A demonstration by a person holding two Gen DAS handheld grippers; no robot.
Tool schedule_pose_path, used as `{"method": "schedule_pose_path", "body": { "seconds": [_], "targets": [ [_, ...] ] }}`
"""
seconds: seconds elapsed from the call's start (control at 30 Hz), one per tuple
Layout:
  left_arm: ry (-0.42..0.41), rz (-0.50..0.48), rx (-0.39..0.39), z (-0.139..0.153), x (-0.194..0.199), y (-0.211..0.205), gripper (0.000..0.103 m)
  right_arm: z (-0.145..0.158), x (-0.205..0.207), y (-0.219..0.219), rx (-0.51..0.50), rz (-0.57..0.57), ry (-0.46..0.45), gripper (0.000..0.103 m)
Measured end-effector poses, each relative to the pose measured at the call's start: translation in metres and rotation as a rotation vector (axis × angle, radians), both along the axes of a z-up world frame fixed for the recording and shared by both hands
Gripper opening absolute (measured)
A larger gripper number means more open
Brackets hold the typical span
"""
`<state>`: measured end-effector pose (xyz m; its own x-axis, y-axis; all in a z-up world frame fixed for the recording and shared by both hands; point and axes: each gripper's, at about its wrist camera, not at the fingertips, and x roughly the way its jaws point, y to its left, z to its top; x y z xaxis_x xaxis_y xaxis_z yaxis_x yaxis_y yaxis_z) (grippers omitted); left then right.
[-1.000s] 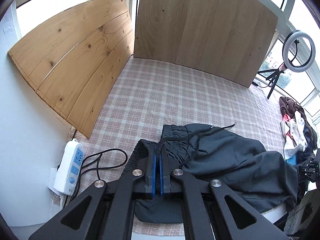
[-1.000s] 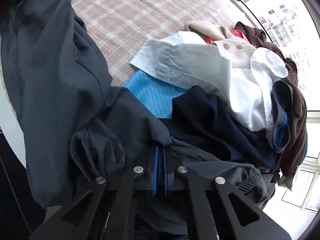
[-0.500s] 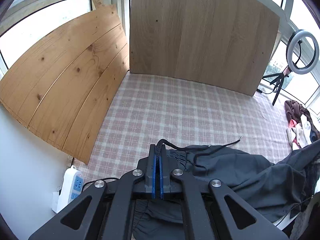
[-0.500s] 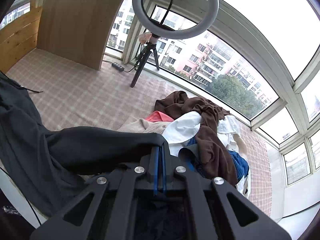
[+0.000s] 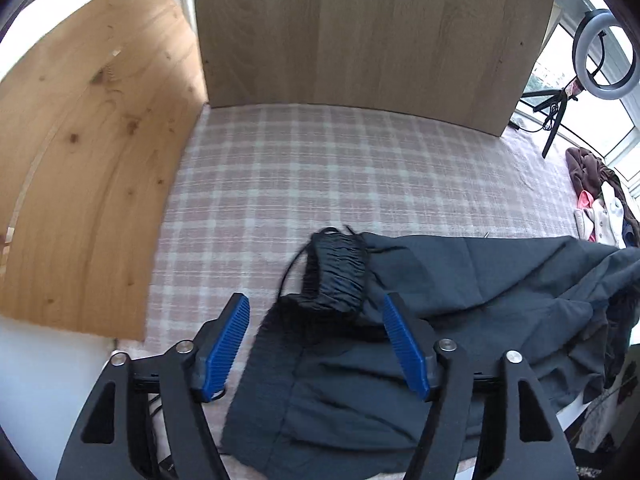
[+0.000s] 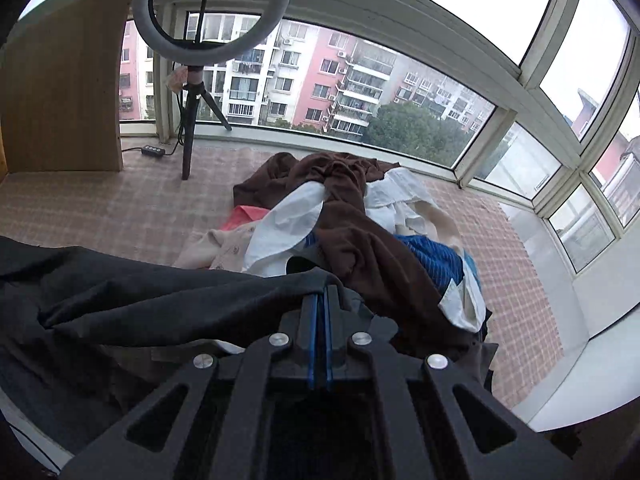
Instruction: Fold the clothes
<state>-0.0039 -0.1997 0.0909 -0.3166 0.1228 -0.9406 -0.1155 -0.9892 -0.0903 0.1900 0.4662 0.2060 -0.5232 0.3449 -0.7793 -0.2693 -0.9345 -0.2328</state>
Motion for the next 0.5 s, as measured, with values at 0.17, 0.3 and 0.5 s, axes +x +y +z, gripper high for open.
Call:
{"method": "schedule_pose_path", "body": {
  "seconds": [0.17,0.3,0.5],
  "targets": [
    [-0.168,0.002,-0.125,-0.077,-0.055,0.029,0.072,-0.023,0.005,-0.004,0.012,0.007,-0.042,0.003],
    [-0.208,0.023,-0.144,-0.111,-0.067,0.038,0.063,-0.020,0.001,-0.015,0.039,0.029,-0.042,0.003],
    [-0.070,0.108,-0.012,-0.083,-0.055,0.020,0.009,-0.004,-0.021,-0.032,0.091,0.053,-0.019,0.003]
  ]
}}
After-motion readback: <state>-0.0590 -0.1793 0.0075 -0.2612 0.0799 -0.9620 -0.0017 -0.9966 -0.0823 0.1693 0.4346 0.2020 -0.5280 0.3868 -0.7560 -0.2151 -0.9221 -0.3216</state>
